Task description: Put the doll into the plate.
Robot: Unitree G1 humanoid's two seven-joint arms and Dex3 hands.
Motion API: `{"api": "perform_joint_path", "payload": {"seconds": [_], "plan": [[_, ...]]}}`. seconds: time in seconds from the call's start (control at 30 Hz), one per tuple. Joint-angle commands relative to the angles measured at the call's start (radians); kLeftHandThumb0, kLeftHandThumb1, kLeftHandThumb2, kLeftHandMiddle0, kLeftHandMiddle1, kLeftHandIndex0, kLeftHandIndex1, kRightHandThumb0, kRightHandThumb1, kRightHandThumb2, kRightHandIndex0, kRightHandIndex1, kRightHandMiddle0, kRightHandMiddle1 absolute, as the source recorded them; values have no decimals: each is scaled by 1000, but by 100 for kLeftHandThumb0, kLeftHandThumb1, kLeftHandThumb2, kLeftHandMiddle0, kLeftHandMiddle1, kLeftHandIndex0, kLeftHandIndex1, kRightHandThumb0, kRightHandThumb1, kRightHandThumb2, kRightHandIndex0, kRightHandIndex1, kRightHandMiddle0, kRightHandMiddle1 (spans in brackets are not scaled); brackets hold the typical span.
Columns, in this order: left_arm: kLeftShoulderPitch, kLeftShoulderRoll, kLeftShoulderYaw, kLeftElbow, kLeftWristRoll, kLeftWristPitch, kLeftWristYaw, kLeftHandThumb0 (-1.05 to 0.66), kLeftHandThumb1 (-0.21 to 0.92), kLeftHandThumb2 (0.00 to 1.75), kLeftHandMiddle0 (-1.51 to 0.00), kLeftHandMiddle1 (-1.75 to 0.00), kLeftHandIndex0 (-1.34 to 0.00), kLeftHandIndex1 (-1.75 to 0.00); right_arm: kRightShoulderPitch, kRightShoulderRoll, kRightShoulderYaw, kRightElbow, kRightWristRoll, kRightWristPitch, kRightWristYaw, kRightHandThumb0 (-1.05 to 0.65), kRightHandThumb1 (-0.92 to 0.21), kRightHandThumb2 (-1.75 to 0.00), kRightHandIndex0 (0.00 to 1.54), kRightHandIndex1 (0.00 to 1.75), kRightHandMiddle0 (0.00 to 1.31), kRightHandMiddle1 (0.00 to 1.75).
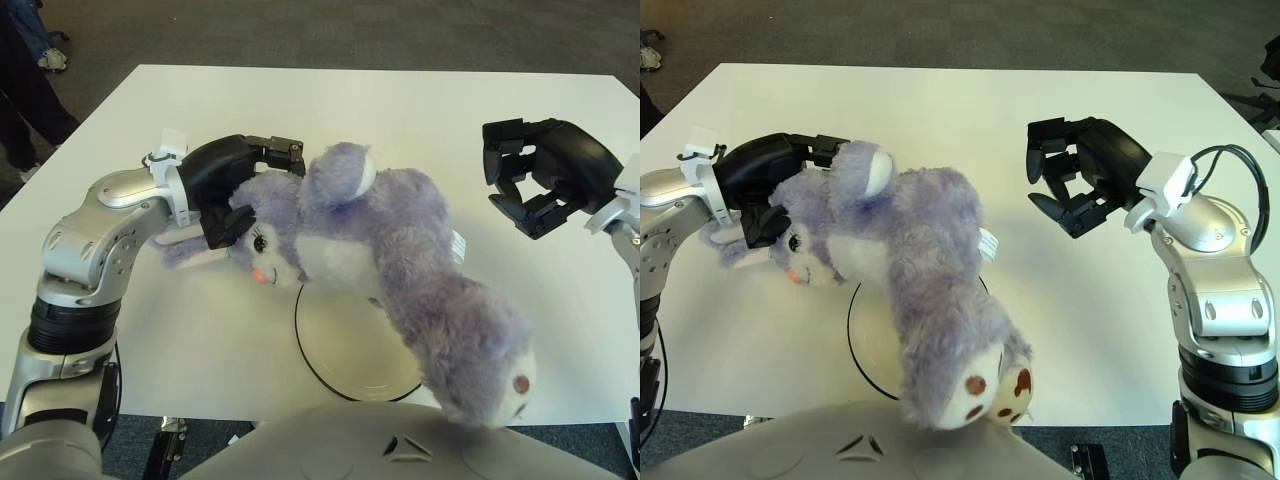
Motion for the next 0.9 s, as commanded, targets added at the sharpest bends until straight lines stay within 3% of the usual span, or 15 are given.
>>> {"api": "perform_joint_path", "payload": {"seconds": [0.0,0.1,0.2,0.4,0.43,0.57,0.77,0.87], "plan": [[-14,13,-5,-5,-4,4,-10,0,-10,174,-86,-175,-80,-164,-20,-22,9,1,-21,13,-2,-53,-19,-132,109,175,82,153],[-10,14,-7,-1,-2,-6,-19,0,-11,175,-88,-175,-83,-160,-22,-24,12,-6,-22,25,-3,-53,-18,-131,110,175,82,153],[-10,11,-15,10,6,-19,-29,-1,-14,171,-90,-175,-92,-142,-25,-23,14,-7,-23,35,-2,-54,-18,-131,110,175,83,153],[-7,10,-2,19,-17,-34,-70,-1,-16,171,-93,-175,-96,-134,-31,-8,25,-8,-39,26,-18,-54,-18,-131,110,175,83,152],[-6,8,-1,21,-17,-37,-74,-1,-12,172,-88,-175,-89,-149,-32,-6,29,-5,-47,18,-22,-54,-18,-131,110,175,83,152],[10,-22,-15,-8,-2,-69,-56,-1,-4,169,-78,-175,-78,-168,-46,1,49,10,-74,-5,-37,-54,-17,-133,109,175,83,153],[36,-16,-6,-43,17,-98,-36,-1,5,161,-69,-175,-69,-173,-64,42,44,20,-41,27,-46,-54,-17,-135,108,175,82,155],[44,-9,7,-78,-7,-60,-13,-1,9,157,-67,-175,-66,-174,-70,44,53,19,-58,41,-54,-54,-17,-135,107,175,82,156]]}}
